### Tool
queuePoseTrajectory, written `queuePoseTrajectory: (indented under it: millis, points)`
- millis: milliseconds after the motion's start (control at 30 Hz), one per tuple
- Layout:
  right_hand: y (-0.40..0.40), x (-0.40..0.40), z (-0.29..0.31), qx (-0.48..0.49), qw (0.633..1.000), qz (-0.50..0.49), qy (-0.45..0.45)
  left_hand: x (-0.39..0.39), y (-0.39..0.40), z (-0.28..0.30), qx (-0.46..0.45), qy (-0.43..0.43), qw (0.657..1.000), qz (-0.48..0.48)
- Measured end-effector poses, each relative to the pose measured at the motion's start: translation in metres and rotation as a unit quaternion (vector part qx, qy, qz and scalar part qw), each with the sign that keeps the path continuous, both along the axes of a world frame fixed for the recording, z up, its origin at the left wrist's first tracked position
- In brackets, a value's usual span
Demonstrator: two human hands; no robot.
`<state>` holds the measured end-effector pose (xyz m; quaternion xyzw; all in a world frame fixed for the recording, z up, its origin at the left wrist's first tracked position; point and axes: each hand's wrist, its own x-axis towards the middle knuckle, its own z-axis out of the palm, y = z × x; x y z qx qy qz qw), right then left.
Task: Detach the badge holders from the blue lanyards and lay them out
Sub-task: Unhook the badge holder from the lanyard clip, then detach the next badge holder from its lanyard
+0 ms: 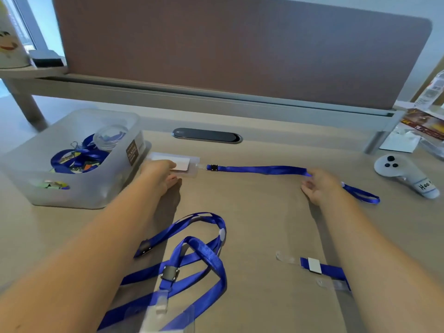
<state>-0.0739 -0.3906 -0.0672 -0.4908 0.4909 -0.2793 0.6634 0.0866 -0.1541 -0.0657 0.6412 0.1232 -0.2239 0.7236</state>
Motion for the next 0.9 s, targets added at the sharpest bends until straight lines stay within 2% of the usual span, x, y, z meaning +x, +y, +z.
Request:
queuePoseTrajectory:
  millis: [100, 167, 267, 333, 433, 567, 700, 800, 900]
  points:
    - [0.029, -0.005, 0.01, -0.063, 0.994, 0.059, 0.062, -0.015, 0.022, 0.011, 0.116, -0.064, 0.988, -0.074]
    - [0.05, -0.008, 0.015, -0.131, 0.981, 0.102, 0.103, -0.029, 0.042, 0.019, 0.19, -0.14, 0.962, -0.135]
    - [0.096, -0.014, 0.028, -0.238, 0.944, 0.186, 0.13, -0.05, 0.08, 0.029, 0.322, -0.287, 0.874, -0.222]
    - [0.127, -0.02, 0.033, -0.305, 0.906, 0.251, 0.155, -0.063, 0.105, 0.031, 0.388, -0.329, 0.817, -0.27]
    - [0.171, -0.032, 0.032, -0.388, 0.83, 0.332, 0.224, -0.079, 0.138, 0.023, 0.461, -0.328, 0.761, -0.318]
    - [0.211, -0.043, 0.025, -0.444, 0.765, 0.36, 0.298, -0.09, 0.172, 0.005, 0.512, -0.303, 0.713, -0.372]
    - [0.23, -0.049, 0.017, -0.46, 0.752, 0.354, 0.314, -0.096, 0.188, -0.006, 0.549, -0.323, 0.664, -0.391]
    - [0.241, -0.052, 0.014, -0.474, 0.747, 0.35, 0.306, -0.098, 0.191, -0.007, 0.555, -0.337, 0.662, -0.374]
    - [0.249, -0.052, 0.013, -0.479, 0.743, 0.355, 0.304, -0.1, 0.194, -0.002, 0.588, -0.302, 0.655, -0.366]
